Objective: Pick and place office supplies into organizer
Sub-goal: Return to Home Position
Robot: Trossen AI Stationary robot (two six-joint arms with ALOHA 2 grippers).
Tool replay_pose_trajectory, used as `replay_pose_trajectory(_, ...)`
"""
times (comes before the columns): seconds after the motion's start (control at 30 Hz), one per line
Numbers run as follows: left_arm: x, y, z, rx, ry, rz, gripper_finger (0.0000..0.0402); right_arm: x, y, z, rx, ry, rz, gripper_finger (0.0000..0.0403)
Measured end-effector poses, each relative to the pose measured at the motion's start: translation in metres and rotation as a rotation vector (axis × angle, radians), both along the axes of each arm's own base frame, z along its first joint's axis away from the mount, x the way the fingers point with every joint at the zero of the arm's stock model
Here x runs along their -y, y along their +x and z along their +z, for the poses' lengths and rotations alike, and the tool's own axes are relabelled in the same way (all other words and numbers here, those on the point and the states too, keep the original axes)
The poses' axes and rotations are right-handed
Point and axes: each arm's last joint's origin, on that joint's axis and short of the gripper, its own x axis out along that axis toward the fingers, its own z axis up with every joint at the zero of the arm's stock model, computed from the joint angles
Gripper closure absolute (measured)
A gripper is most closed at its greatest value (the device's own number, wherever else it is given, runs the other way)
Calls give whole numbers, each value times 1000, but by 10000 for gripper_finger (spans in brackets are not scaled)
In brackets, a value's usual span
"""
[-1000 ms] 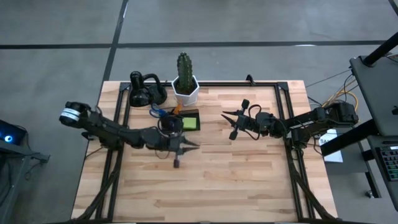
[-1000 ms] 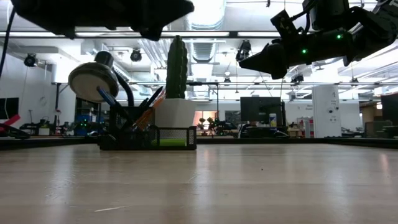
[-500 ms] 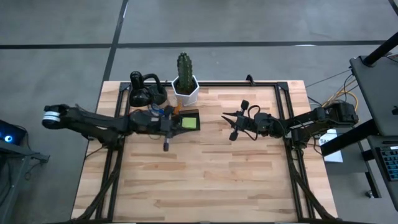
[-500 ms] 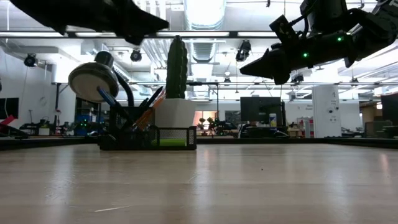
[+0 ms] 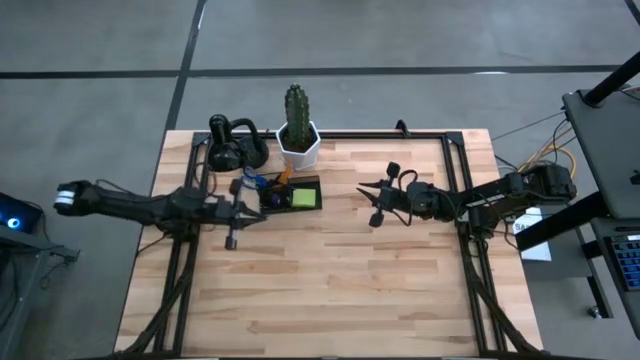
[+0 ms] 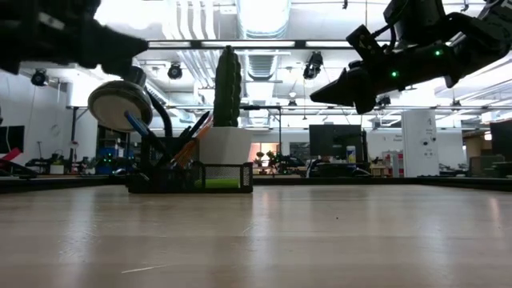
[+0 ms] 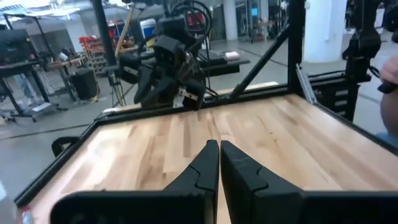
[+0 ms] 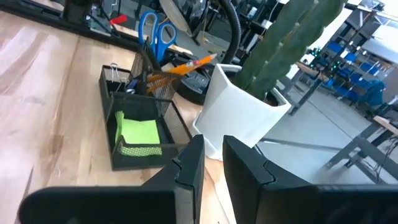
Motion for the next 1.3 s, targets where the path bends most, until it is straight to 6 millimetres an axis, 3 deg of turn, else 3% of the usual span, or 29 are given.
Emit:
replay_pose_trajectory(0.23, -1, -23, -21, 48, -3, -2, 402, 0, -3, -5, -22, 12, -2, 355)
replay_pose_trajectory(0.57, -2, -34, -39, 47, -3, -6, 401, -2, -18, -16, 53, 50, 20, 355)
replay_pose_trajectory(0.83, -2, -36, -42, 31, -1, -14, 401, -15, -44, -27, 194, 109, 388, 355)
replay_pose_trajectory(1.0, -2, -36, -46, -11, 1, -14, 401, -13, -71, -33, 263, 122, 369, 356)
replay_pose_trajectory(1.3, -1, -35, -47, -24, -3, -16, 401, -4, -85, -27, 198, 169, 274, 356)
